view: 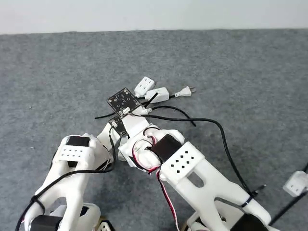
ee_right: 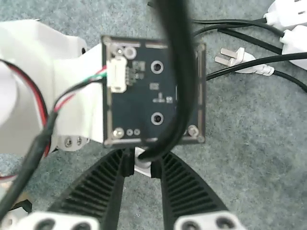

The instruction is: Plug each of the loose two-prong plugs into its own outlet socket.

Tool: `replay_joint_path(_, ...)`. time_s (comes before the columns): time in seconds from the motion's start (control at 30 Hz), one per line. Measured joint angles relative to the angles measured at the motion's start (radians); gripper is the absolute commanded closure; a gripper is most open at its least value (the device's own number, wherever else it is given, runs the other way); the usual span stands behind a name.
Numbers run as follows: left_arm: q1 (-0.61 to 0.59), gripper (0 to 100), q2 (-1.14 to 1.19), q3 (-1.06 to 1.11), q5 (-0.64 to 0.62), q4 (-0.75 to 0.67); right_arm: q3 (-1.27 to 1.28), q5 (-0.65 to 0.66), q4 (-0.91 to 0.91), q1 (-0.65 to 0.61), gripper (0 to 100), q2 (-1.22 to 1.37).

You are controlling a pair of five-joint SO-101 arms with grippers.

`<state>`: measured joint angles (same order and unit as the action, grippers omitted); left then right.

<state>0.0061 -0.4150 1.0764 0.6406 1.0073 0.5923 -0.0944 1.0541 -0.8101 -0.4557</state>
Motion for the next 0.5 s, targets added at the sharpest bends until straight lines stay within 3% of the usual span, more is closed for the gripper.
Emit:
replay_joint_path(0.2, -0.037, 87, 0.000, 0.000, -0.069, -0.049, 0.006, -0.055, -0.060, 0.051, 99.1, 0.008)
replay_joint_path(0.5, -0.120, 86, 0.000, 0.000, -0.206, -0.101, 0.195, -0.103, -0.385, 0.064, 99.1, 0.012)
